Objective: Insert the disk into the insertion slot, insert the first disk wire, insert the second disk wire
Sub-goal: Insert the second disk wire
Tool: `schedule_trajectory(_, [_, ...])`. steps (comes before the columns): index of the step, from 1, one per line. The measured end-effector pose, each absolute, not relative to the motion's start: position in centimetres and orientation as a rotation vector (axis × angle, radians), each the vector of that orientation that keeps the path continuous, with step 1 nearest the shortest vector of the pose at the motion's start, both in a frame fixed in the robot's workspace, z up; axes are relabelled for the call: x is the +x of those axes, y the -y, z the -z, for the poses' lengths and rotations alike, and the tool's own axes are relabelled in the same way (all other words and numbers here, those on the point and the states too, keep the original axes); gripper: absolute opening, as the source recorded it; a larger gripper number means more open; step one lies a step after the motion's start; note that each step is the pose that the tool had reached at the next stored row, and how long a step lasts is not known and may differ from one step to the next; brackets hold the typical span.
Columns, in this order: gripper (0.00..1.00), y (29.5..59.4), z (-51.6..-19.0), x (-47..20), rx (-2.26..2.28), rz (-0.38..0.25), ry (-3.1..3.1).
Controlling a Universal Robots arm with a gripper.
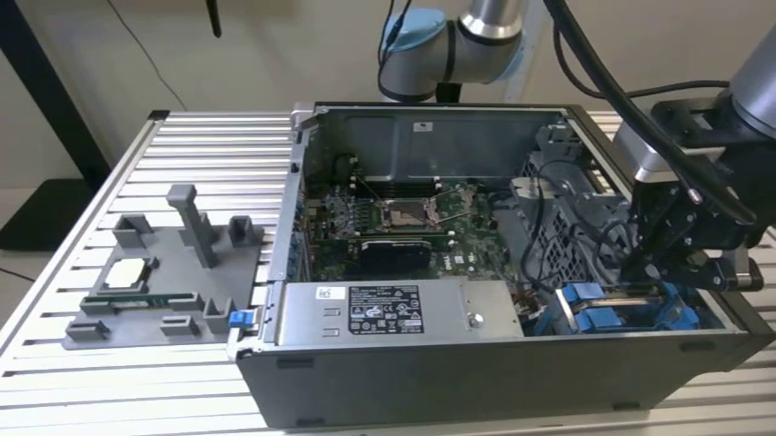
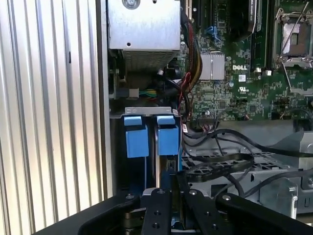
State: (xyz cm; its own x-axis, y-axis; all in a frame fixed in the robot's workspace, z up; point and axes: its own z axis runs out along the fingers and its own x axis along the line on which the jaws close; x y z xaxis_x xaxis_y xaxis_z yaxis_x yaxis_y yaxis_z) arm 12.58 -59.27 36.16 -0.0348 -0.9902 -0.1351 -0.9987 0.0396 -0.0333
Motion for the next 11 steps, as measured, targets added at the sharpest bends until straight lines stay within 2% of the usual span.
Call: schedule_trajectory(11, [0.00, 59.26, -35.51, 13.21, -2.136, -0.097, -2.123])
